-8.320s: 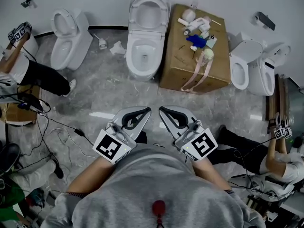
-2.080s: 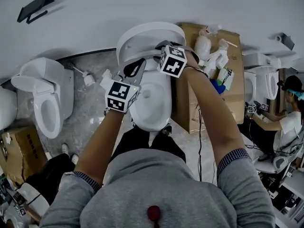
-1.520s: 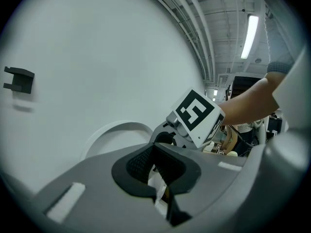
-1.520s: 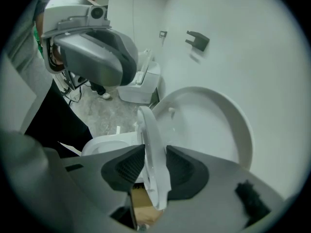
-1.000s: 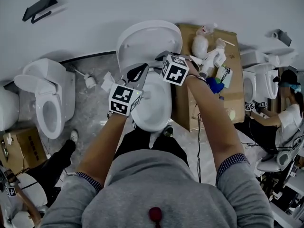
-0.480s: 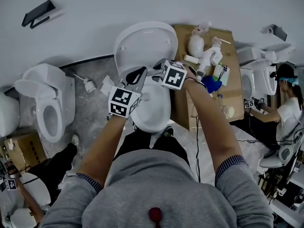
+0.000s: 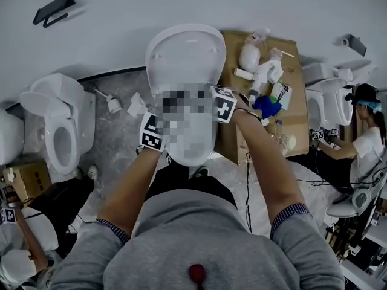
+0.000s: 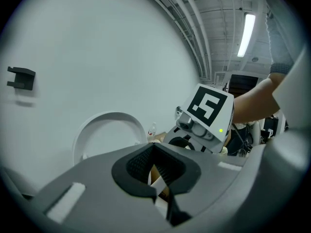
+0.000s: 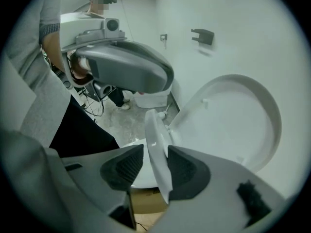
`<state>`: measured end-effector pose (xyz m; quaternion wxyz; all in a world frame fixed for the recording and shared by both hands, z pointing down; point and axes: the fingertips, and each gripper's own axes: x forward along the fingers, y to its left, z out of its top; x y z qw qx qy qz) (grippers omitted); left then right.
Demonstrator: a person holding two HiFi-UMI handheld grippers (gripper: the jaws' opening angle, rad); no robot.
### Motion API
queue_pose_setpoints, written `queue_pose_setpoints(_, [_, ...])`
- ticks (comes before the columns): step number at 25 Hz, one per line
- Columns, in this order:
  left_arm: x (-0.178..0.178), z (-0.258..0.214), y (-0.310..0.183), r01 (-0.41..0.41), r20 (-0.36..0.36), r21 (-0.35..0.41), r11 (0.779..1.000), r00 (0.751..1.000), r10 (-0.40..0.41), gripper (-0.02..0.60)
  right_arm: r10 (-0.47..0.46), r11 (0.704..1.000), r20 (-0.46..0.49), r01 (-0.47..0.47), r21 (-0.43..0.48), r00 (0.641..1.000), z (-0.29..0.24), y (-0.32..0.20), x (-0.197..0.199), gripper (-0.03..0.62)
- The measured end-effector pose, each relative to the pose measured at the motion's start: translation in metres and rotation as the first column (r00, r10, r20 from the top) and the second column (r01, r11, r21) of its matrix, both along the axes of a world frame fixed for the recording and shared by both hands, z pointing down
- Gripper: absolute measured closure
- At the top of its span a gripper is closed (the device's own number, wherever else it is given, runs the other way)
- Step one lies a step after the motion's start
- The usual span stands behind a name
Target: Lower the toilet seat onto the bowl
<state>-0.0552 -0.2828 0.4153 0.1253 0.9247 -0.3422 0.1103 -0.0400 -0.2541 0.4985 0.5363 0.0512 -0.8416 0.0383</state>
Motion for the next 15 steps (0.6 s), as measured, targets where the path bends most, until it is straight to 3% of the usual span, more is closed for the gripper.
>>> queue_pose_setpoints(15, [0.000,0.046,0.073,0.110,0.018,-0.090,0.990,0.994,-0.109,0.575,-0.037,0.999,0.042,0.036,0.024,0.998,0.030,0.073,0.008,0.425])
